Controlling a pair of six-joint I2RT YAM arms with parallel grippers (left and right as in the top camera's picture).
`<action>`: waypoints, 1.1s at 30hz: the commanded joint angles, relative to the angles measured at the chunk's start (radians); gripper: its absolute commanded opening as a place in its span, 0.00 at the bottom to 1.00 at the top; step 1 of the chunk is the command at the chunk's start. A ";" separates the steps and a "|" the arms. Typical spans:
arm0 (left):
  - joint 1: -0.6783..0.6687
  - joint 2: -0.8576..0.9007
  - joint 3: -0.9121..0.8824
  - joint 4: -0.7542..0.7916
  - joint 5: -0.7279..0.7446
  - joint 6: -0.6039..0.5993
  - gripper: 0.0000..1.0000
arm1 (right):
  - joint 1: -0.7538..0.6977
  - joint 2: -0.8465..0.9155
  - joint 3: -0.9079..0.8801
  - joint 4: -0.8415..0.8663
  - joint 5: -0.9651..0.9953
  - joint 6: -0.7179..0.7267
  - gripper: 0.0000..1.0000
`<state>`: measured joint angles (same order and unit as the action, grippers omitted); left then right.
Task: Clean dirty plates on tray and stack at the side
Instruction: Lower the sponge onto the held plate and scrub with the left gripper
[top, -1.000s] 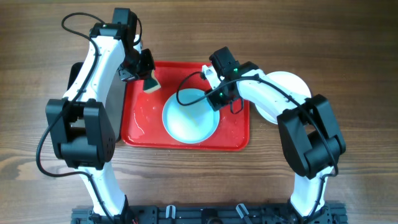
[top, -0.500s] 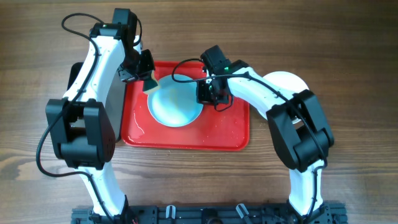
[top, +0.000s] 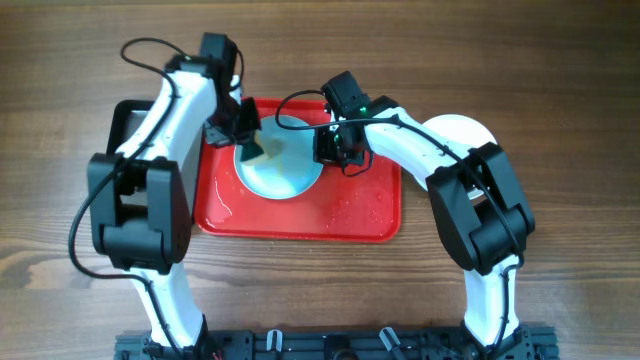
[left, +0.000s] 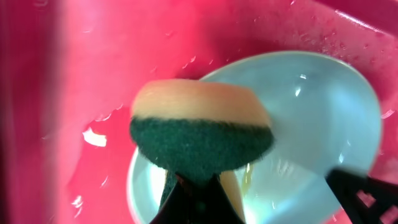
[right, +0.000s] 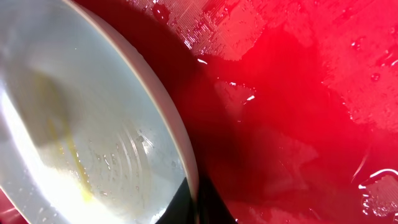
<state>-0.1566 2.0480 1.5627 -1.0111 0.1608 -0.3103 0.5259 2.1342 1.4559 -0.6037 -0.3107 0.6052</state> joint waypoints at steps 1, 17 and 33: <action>-0.037 0.002 -0.115 0.094 -0.007 -0.007 0.04 | 0.004 0.044 0.002 0.003 0.022 -0.003 0.04; -0.250 0.002 -0.219 0.216 0.259 0.223 0.04 | 0.004 0.044 0.002 0.009 0.018 -0.004 0.05; -0.099 0.002 -0.219 0.286 -0.395 -0.320 0.04 | 0.004 0.044 0.002 0.005 0.018 -0.004 0.04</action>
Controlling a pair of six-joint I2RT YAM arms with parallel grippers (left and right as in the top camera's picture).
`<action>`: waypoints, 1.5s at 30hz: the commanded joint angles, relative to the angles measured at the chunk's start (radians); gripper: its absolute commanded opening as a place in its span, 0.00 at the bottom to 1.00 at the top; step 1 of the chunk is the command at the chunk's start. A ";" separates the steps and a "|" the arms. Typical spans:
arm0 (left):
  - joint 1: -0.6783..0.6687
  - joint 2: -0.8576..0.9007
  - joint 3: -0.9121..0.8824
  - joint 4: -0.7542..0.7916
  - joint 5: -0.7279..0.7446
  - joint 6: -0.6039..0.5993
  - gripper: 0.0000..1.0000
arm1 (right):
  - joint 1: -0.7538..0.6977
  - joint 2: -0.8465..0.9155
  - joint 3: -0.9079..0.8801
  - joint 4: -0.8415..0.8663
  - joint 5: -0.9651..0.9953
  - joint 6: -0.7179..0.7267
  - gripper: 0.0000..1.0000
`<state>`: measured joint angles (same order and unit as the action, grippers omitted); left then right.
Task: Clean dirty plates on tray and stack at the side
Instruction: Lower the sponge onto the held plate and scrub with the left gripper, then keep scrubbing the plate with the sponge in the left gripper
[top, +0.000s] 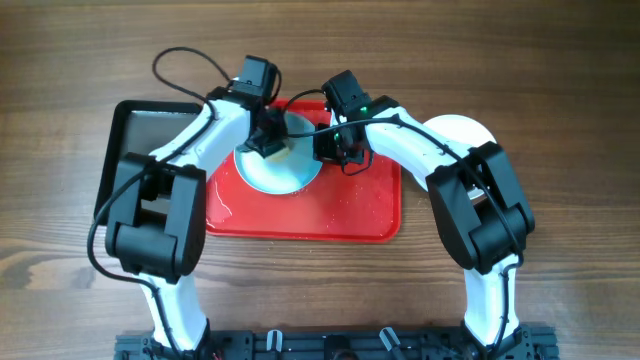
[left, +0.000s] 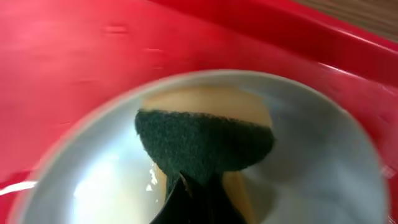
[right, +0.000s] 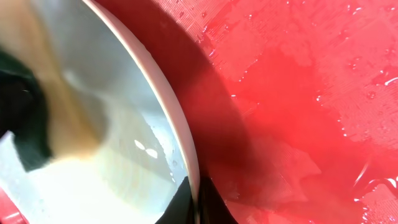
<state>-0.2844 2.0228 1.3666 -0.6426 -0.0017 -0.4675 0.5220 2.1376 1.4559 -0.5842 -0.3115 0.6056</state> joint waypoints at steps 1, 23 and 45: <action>0.029 0.027 -0.023 -0.118 -0.237 -0.203 0.04 | 0.008 0.040 0.002 -0.014 0.019 -0.004 0.04; -0.010 0.027 -0.023 -0.147 0.480 0.434 0.04 | 0.008 0.040 0.002 -0.011 0.011 -0.007 0.04; 0.062 0.027 -0.023 -0.434 0.146 0.185 0.04 | 0.008 0.040 0.002 -0.003 0.003 -0.026 0.04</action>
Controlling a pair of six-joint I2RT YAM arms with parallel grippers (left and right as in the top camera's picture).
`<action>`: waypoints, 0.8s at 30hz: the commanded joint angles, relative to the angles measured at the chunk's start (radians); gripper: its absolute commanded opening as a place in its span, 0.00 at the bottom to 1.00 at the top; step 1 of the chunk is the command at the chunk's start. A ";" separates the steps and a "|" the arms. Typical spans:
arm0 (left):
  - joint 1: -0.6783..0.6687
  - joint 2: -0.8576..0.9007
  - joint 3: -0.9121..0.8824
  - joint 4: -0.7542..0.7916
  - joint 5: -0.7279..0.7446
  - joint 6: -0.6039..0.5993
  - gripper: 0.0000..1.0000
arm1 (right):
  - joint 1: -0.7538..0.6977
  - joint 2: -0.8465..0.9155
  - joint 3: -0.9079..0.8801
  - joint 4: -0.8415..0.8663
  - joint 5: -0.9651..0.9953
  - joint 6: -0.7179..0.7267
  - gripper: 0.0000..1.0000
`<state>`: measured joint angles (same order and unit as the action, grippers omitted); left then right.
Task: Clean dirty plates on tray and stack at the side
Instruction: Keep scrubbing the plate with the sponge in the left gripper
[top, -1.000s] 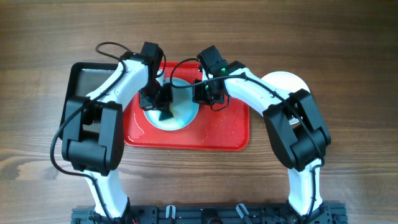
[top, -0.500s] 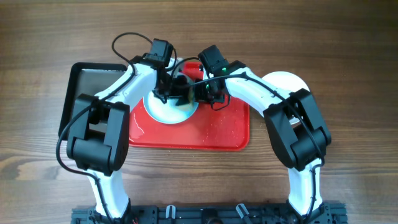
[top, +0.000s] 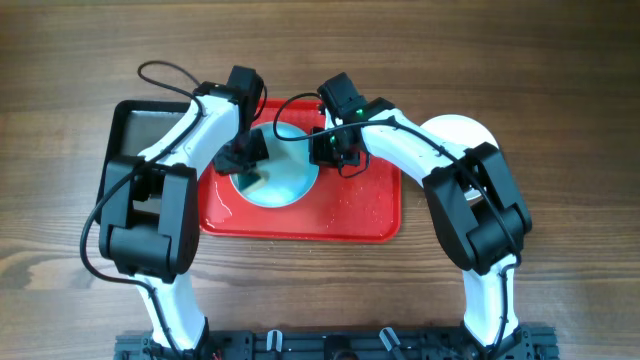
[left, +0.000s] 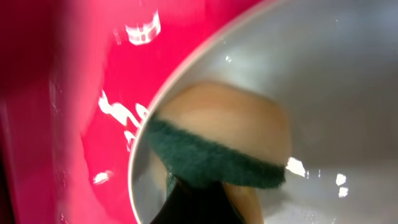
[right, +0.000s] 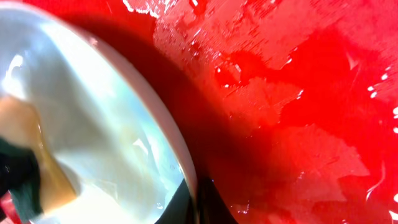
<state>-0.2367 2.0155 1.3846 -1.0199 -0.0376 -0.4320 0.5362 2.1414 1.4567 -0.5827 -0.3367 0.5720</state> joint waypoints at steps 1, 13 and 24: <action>0.014 0.034 -0.041 -0.062 0.260 0.216 0.04 | -0.006 0.037 0.002 -0.005 0.029 0.007 0.04; -0.113 0.035 -0.041 0.188 0.565 0.401 0.04 | -0.006 0.037 0.002 -0.005 0.022 0.003 0.04; -0.089 0.035 -0.042 0.405 -0.060 0.055 0.04 | -0.006 0.037 0.002 -0.005 0.022 0.003 0.04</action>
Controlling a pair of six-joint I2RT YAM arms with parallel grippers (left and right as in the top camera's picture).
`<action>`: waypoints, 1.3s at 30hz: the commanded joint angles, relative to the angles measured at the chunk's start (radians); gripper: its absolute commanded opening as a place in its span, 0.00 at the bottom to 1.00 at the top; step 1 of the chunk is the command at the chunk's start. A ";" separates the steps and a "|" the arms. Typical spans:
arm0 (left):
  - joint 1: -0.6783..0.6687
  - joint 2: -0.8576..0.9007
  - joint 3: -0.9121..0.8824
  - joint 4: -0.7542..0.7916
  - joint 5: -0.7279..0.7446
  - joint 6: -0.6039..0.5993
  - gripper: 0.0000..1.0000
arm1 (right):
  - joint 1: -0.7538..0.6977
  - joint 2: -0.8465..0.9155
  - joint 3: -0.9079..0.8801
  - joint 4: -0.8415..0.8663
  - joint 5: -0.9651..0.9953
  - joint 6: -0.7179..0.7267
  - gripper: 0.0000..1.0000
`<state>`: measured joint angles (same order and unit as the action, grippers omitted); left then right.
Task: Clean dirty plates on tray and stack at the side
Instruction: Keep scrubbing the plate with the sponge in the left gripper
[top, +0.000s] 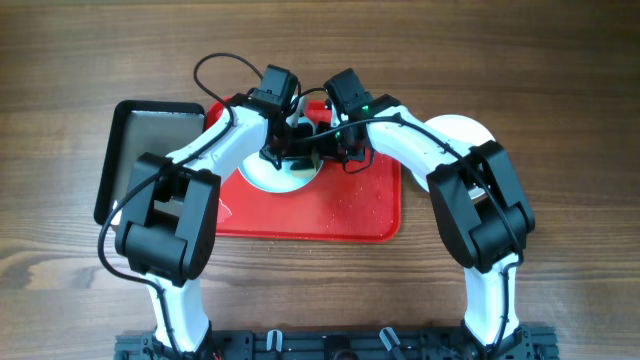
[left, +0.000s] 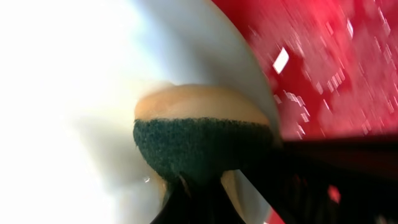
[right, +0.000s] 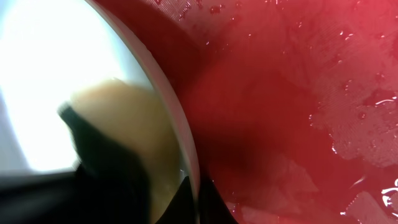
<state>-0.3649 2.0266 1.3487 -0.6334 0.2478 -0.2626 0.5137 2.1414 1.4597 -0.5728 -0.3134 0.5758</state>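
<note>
A white plate (top: 283, 176) lies tilted on the wet red tray (top: 350, 215). My right gripper (right: 194, 194) is shut on the plate's right rim (right: 180, 124), one finger on each side. My left gripper (left: 199, 190) is shut on a sponge (left: 204, 134), tan foam with a dark green scouring face, which it presses on the plate's inside (left: 81, 93) close to the right rim. The sponge (right: 115, 124) also shows in the right wrist view, just left of the held rim. In the overhead view the two grippers nearly meet, left gripper (top: 287, 147) beside right gripper (top: 335, 147).
A black tray (top: 150, 150) lies left of the red one on the wooden table. A white plate (top: 468, 130) sits at the right, partly under my right arm. Water drops and film cover the red tray floor (right: 311, 93).
My left gripper has moved with the sponge from the plate's left side to its right side, next to the right gripper. The right gripper still holds the rim in the same place.
First the sponge stood at the plate's far left edge, and a yellow streak showed on the plate. Then it was on the plate's far middle, then at its left side, now at its right rim. The right gripper held the rim throughout.
</note>
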 joint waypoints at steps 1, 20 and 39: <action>0.055 0.024 -0.006 0.018 -0.400 -0.139 0.04 | 0.016 0.037 -0.002 -0.015 -0.002 -0.001 0.04; 0.143 0.024 -0.006 -0.051 0.180 0.117 0.04 | 0.016 0.037 -0.002 -0.012 -0.002 -0.007 0.04; 0.113 0.024 -0.006 -0.289 -0.590 -0.018 0.04 | 0.016 0.037 -0.002 -0.012 -0.003 -0.008 0.04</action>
<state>-0.2817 2.0113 1.3659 -0.9508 0.1074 -0.1085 0.5388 2.1452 1.4597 -0.5774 -0.3443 0.5751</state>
